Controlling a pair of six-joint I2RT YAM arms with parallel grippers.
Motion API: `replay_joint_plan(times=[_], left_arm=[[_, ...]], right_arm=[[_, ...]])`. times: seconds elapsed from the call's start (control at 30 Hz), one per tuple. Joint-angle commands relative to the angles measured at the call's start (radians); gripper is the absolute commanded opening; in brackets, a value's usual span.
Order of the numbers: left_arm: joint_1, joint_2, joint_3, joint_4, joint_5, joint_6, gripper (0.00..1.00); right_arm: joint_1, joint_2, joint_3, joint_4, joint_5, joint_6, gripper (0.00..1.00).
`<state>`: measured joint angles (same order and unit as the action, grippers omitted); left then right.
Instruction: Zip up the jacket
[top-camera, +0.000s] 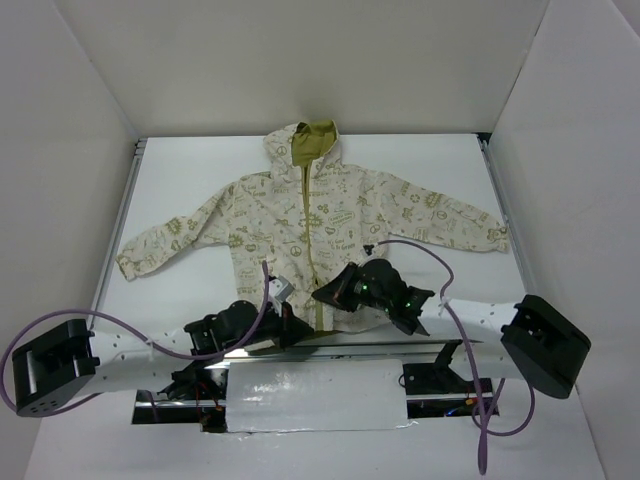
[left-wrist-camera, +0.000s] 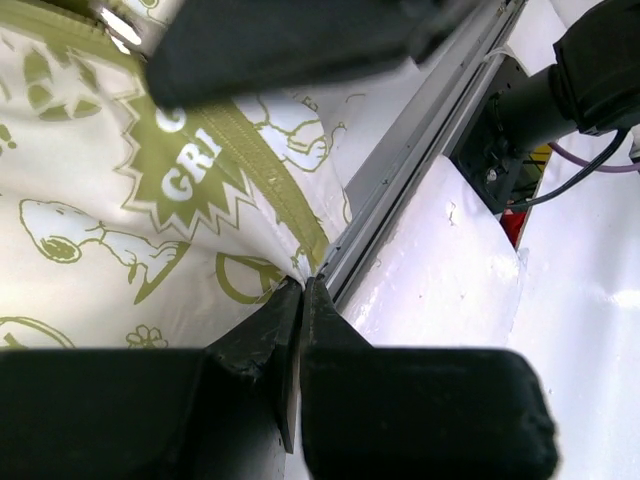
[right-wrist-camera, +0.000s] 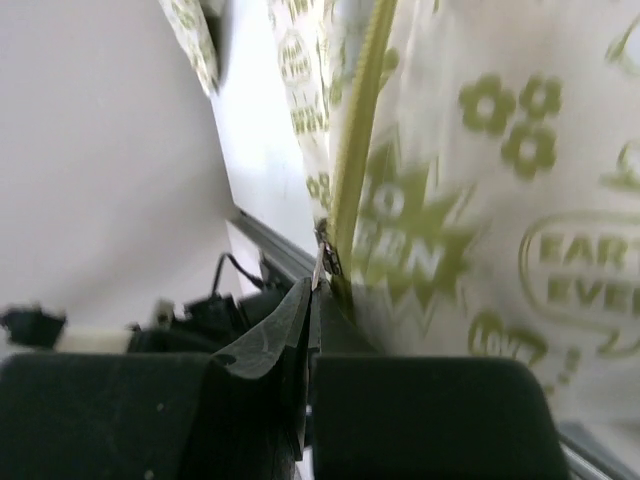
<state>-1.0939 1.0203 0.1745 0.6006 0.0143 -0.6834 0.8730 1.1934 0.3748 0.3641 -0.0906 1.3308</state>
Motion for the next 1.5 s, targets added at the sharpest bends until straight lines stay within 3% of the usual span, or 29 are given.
replay_joint_plan(times=[0.0, 0.13, 0.43, 0.87, 1.07, 1.37, 1.47], left_arm=[[-0.031, -0.046, 0.013, -0.054, 0.053, 0.013, 0.0], [-0.049, -0.066, 0.008, -0.056, 0.07, 0.004, 0.0], [-0.093, -0.054, 0.01, -0.056, 0.081, -0.002, 0.0], [-0.129, -0.052, 0.054, -0.122, 0.079, 0.016, 0.0], [-0.136, -0.035, 0.069, -0.128, 0.079, 0.018, 0.0], [-0.139, 0.018, 0.079, -0.091, 0.055, 0.015, 0.0], [-0.139, 0.04, 0.074, -0.075, 0.041, 0.01, 0.0]], right_arm=[[-0.08, 0.049, 0.085, 0.138, 0.034, -0.016, 0.0], [-0.138, 0.164, 0.241, 0.012, 0.017, -0.081, 0.0], [-0.282, 0.442, 0.415, 0.021, -0.072, -0.073, 0.0], [-0.45, 0.874, 0.883, -0.158, -0.21, -0.13, 0.0], [-0.505, 1.055, 1.176, -0.26, -0.25, -0.182, 0.0], [-0.591, 1.366, 1.85, -0.445, -0.359, -0.283, 0.0], [-0.609, 1.42, 1.972, -0.427, -0.36, -0.309, 0.0]])
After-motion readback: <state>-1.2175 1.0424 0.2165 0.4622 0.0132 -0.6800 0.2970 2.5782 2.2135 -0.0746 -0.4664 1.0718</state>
